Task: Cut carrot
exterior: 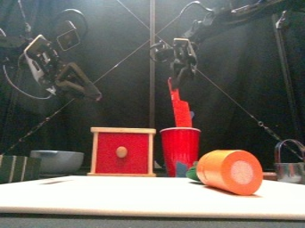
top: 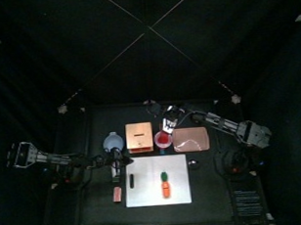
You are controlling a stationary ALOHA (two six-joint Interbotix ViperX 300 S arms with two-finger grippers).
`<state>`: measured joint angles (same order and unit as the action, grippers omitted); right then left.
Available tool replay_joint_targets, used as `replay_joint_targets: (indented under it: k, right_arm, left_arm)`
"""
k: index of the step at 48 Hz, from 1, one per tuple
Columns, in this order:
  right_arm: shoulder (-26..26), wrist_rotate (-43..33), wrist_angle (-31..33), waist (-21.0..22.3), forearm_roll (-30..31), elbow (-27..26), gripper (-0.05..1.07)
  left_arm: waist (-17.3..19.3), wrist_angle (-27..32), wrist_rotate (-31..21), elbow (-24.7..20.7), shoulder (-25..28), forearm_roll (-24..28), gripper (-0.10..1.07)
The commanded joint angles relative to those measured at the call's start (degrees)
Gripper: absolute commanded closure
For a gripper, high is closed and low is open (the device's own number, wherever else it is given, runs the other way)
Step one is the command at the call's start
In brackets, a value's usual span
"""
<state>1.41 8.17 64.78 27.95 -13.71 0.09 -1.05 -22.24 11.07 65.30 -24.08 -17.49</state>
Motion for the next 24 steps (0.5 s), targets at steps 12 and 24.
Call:
replay_joint_targets:
  k: [12, 24]
  right_arm:
    - [13.7, -0.2, -17.2, -3.7, 0.2, 13.9, 0.58]
    - [25.5, -0.2, -34.6, -7.8, -0.6, 26.8, 0.58]
  left_arm:
    - [0.4, -0.6, 0.0, -2.6, -0.2, -0.7, 0.46]
    - [0.4, -0.6, 0.1, -3.6, 0.0, -0.8, 0.46]
